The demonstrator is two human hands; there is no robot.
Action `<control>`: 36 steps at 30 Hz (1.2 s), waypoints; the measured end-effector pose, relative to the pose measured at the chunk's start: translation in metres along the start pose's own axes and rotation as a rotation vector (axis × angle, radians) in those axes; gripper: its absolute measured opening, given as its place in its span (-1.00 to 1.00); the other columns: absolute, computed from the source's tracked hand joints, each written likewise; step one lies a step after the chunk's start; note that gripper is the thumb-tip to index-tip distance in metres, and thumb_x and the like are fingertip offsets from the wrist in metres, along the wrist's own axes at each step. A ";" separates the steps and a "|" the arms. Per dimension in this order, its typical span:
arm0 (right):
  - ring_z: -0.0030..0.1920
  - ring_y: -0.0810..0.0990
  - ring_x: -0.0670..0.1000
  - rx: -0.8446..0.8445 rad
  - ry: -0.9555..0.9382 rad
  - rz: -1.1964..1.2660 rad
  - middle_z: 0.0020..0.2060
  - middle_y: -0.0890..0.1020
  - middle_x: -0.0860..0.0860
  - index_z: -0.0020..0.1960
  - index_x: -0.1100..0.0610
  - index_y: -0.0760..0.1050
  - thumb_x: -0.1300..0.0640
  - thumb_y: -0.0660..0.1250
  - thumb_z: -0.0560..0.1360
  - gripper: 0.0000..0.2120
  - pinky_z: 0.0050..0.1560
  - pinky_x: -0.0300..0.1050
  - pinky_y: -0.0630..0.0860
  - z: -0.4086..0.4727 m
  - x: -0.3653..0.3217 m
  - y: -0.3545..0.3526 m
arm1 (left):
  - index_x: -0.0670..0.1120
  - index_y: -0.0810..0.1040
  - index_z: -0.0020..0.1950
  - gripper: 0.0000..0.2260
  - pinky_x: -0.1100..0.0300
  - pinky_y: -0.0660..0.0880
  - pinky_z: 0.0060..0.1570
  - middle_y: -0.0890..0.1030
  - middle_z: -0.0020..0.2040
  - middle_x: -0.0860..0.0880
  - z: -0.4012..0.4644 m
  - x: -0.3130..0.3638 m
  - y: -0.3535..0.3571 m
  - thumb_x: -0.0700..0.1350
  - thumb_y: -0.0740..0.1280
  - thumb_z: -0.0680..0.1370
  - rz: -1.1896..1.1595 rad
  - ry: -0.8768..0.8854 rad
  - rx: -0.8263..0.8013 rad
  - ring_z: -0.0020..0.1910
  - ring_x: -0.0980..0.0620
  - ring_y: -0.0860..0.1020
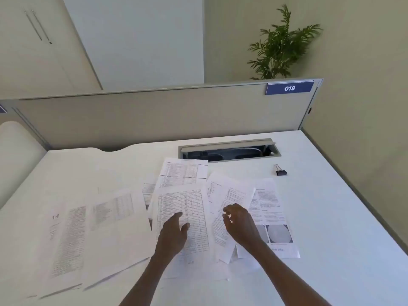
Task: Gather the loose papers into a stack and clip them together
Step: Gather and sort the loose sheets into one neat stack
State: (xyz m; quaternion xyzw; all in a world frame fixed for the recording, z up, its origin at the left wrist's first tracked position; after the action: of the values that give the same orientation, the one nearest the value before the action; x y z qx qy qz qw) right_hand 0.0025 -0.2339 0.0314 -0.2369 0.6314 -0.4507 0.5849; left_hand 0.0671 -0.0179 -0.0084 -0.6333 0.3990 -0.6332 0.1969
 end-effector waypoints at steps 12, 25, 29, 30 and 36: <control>0.04 0.58 0.19 -0.158 0.540 0.222 -0.04 0.64 0.16 0.03 0.30 0.52 0.26 0.30 0.43 -0.81 0.05 -0.10 0.50 -0.014 0.001 0.057 | -0.10 0.25 0.55 -0.41 0.00 0.40 0.34 0.46 0.45 -0.04 -0.017 -0.014 0.028 -0.05 0.34 0.55 0.214 0.010 -0.018 0.40 -0.06 0.45; -0.20 0.62 0.06 -0.152 0.621 0.297 -0.22 0.67 0.02 -0.13 0.21 0.58 0.22 0.33 0.43 -0.93 -0.13 -0.04 0.62 -0.009 -0.017 0.074 | -0.15 0.27 0.54 -0.41 0.04 0.45 0.29 0.45 0.45 -0.06 -0.018 -0.012 0.030 -0.08 0.36 0.55 0.169 0.068 0.041 0.42 -0.06 0.44; -0.18 0.64 0.06 -0.100 0.585 0.337 -0.25 0.69 0.04 -0.18 0.20 0.60 0.20 0.43 0.45 -0.93 -0.13 -0.06 0.58 -0.005 -0.015 0.062 | -0.23 0.17 0.55 -0.43 0.09 0.19 0.46 0.31 0.53 -0.17 0.001 -0.022 0.013 -0.09 0.28 0.61 -0.062 -0.053 0.076 0.50 -0.12 0.30; -0.18 0.64 0.06 -0.074 0.578 0.363 -0.26 0.69 0.05 -0.18 0.21 0.59 0.21 0.44 0.46 -0.92 -0.12 -0.07 0.56 -0.004 -0.014 0.056 | -0.25 0.17 0.55 -0.42 0.06 0.17 0.48 0.32 0.52 -0.21 0.005 -0.024 0.005 -0.11 0.30 0.60 -0.081 -0.072 0.114 0.50 -0.15 0.29; -0.16 0.69 0.05 0.003 0.569 0.562 -0.26 0.72 0.02 -0.14 0.19 0.61 0.22 0.46 0.45 -0.95 -0.05 -0.05 0.56 0.004 -0.002 0.032 | -0.29 0.10 0.55 -0.23 -0.10 0.18 0.49 0.29 0.51 -0.28 0.024 -0.044 -0.040 -0.02 0.43 0.52 -0.253 -0.238 0.277 0.49 -0.25 0.27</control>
State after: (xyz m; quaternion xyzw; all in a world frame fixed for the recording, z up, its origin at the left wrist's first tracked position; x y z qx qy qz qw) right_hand 0.0142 -0.2180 0.0061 0.0801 0.8077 -0.3218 0.4875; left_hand 0.1062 0.0335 -0.0097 -0.7154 0.1997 -0.6225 0.2466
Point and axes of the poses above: each hand's wrist, its own z-axis towards the middle knuckle, its own y-axis out of the palm, x = y × z, the point moved 7 cm from there along z, towards the middle knuckle
